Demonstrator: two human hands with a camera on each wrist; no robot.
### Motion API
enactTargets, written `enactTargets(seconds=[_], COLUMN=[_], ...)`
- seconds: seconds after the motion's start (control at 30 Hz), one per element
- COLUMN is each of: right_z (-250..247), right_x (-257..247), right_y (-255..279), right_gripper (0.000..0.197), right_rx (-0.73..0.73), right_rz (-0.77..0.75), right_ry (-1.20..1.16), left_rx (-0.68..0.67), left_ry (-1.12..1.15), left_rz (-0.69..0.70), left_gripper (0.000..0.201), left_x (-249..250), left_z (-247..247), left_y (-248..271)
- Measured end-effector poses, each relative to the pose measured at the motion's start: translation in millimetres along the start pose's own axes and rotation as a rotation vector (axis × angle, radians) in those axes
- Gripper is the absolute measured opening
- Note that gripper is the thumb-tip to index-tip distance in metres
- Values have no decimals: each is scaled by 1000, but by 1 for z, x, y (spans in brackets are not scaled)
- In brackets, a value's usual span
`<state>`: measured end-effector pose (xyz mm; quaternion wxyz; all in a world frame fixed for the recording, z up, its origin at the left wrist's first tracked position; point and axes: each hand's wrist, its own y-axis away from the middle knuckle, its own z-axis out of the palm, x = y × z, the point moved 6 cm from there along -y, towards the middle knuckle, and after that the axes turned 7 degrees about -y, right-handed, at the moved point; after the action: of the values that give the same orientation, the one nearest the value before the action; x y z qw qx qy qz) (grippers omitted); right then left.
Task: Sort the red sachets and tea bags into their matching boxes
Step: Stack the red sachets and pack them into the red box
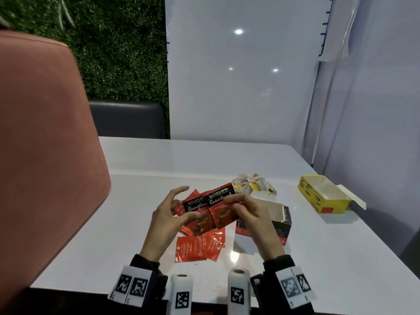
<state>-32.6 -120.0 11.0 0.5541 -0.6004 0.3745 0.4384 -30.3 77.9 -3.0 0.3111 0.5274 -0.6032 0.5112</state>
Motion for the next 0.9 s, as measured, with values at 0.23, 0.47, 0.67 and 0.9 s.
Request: enactTargets(seconds=[0.23,0.47,0.67,0.9], right_z=[18,-8,-23,7], right_x=[19,23,31,25], right_y=[1,-1,1,11], right_gripper=[68,57,41,37], right_rx=[9,185,173,-71], right_rz=[98,122,284,520], right_ry=[21,-91,-439,-720], left_rx=[-95,-171,-34,-36], left_ry=[103,156,105,-328], left_rz=[-52,-99,73,618], left_gripper=[35,23,11,34], left_x=[2,-1,-2,27], left_z=[13,1,-17,-16], left_y=[0,3,1,2])
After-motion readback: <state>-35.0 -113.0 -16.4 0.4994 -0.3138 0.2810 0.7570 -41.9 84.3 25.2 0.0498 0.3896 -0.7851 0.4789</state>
